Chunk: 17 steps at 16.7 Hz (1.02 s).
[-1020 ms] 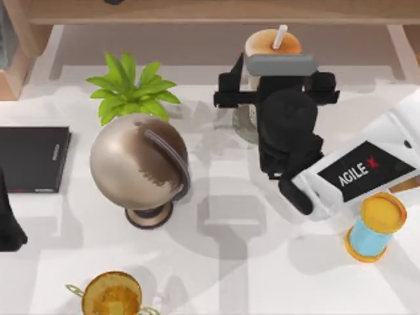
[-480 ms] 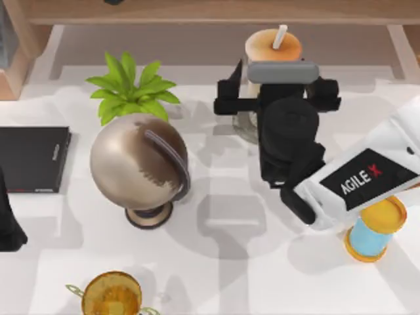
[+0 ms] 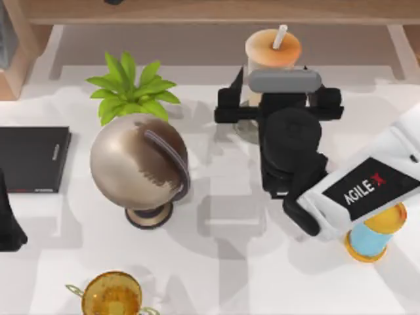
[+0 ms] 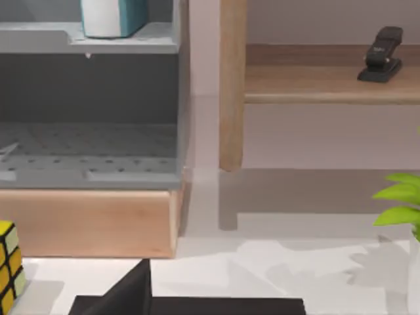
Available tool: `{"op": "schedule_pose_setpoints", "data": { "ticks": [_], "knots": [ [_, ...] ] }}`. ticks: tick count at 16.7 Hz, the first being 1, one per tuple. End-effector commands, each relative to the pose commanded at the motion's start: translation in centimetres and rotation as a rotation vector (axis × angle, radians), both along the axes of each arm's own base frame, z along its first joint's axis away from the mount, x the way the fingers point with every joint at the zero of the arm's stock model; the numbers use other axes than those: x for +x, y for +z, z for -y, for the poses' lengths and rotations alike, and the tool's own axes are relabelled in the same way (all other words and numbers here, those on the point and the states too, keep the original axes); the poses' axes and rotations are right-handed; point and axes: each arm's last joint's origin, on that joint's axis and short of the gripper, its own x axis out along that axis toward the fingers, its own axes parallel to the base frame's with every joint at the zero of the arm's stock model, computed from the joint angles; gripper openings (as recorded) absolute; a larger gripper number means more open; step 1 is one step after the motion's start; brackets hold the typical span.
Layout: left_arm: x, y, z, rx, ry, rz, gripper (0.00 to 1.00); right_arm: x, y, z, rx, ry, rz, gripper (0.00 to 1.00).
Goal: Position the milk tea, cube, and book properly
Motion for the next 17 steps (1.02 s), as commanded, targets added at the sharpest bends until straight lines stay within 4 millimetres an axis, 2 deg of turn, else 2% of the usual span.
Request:
{"op": "schedule_pose_setpoints", "data": {
  "ticks": [2, 6, 13, 17],
  "knots": [
    [0.0, 0.0, 0.0, 0.0, 0.0, 0.0, 1.0, -0.4, 0.9, -0.1, -0.001, 0.005, -0.002, 1.0],
    [0.0, 0.0, 0.0, 0.0, 0.0, 0.0, 1.0, -1.7, 4.5, 0.0, 0.004, -0.001, 0.004, 1.0],
    [0.0, 0.0, 0.0, 0.0, 0.0, 0.0, 1.0, -1.8, 5.0, 0.3, 0.002, -0.006, 0.003, 1.0],
    [0.0, 0.0, 0.0, 0.0, 0.0, 0.0, 1.0, -2.0, 6.8, 2.1, -0.005, -0.004, -0.004, 1.0]
  ]
}}
